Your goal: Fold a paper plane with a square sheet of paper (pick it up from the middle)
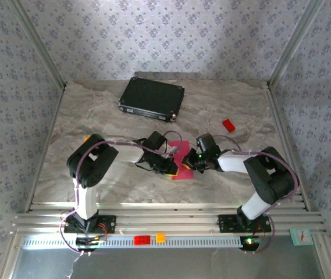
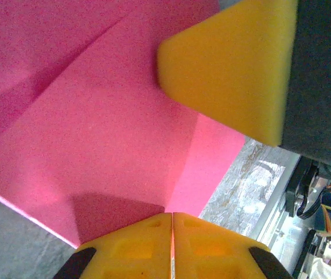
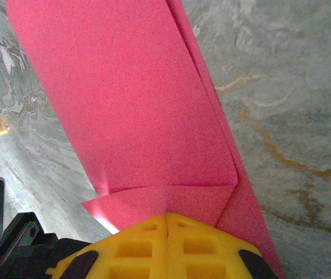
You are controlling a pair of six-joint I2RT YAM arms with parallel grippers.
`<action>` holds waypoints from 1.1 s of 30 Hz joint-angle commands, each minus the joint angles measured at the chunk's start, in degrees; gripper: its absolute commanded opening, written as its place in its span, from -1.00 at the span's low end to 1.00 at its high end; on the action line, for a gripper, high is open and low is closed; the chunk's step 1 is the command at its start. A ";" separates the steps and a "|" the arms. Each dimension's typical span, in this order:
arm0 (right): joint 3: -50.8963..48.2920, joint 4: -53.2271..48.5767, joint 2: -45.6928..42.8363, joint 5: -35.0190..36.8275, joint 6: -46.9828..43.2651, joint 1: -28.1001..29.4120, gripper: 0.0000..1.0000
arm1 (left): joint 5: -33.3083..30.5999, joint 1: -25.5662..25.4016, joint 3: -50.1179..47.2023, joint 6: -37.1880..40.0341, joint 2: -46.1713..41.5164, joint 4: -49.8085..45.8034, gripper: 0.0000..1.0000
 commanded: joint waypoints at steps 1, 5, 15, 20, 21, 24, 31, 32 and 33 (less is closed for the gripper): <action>-3.30 -10.27 2.14 4.61 0.02 -0.25 -1.00 | 0.18 -0.13 -2.04 2.82 -1.40 -4.33 -0.79; -3.48 -10.02 2.39 4.72 0.07 -0.24 -1.00 | -0.57 -0.15 -2.82 4.91 -2.40 -6.88 -0.78; -3.61 -9.68 2.90 4.63 0.03 -0.23 -1.00 | -3.94 -0.84 -3.45 10.59 -5.59 -14.30 -0.78; -3.61 -9.49 3.11 4.47 0.06 -0.16 -1.00 | -6.35 -0.95 -3.66 10.13 -10.16 -14.39 -0.80; -3.61 -9.39 3.10 4.54 0.14 -0.16 -1.00 | -6.84 -0.95 -3.76 9.61 -11.06 -13.75 -0.80; -3.61 -9.48 2.99 4.63 0.20 -0.15 -1.00 | -7.36 -0.78 -3.45 7.05 -12.53 -10.04 -0.82; -3.70 -9.00 3.37 4.54 0.23 -0.03 -1.00 | -3.59 -0.86 1.33 -0.73 -6.38 0.00 -0.78; -3.70 -8.91 3.34 4.43 0.24 -0.01 -1.00 | -3.54 -0.92 2.31 -0.97 -5.07 0.34 -0.77; -3.69 -8.85 3.31 4.46 0.26 0.01 -1.00 | -3.56 -0.86 2.94 -1.10 -4.01 0.36 -0.77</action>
